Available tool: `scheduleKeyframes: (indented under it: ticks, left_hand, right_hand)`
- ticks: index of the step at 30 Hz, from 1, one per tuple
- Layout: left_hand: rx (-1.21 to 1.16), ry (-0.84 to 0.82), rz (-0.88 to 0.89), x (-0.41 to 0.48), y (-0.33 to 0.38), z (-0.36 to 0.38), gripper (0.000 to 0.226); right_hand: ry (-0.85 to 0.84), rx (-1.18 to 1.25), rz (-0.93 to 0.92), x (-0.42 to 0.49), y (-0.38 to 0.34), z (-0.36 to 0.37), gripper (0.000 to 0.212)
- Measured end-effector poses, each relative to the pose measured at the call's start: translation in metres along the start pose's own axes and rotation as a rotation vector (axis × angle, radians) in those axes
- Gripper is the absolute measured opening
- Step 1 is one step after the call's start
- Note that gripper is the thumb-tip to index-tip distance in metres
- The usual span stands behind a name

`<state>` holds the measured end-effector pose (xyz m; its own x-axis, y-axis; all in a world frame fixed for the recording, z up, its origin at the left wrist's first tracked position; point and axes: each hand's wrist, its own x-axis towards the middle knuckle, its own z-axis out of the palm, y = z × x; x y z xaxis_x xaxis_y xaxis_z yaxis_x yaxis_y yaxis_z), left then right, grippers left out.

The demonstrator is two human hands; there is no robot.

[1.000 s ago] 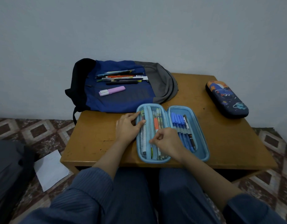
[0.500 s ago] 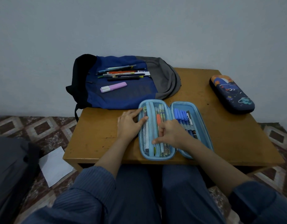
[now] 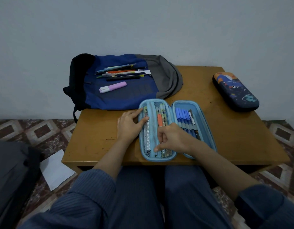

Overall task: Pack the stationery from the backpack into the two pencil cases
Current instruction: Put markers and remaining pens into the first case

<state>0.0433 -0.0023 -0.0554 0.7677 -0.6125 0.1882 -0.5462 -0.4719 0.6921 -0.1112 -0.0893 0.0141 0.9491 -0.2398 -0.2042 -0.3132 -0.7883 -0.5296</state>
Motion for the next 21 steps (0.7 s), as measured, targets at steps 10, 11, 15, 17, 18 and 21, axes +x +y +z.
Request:
scheduleKeyframes:
  ticks: [10,11,15,17,18,21]
  left_hand:
    - [0.011,-0.005,0.000,-0.002,0.002,-0.001,0.052]
    - [0.004,-0.007,0.002,-0.001,0.002,-0.002,0.052]
    - [-0.033,-0.069,0.015,-0.002,0.002,-0.007,0.048]
    - [-0.066,-0.071,0.028,-0.002,0.000,-0.013,0.044]
    - [-0.059,-0.048,0.038,0.000,-0.002,-0.017,0.041]
    - [0.124,0.120,0.093,0.009,-0.013,-0.037,0.031]
  right_hand:
    - [-0.038,-0.030,0.032,0.001,0.000,0.000,0.038]
    - [-0.034,-0.012,0.043,0.002,0.000,0.000,0.038]
    - [-0.016,0.109,0.095,0.004,0.003,-0.003,0.035]
    - [0.012,0.156,0.097,0.007,0.004,-0.005,0.032]
    - [0.040,0.175,0.093,0.010,0.006,-0.005,0.032]
    - [0.128,0.222,0.077,0.022,0.011,-0.009,0.032]
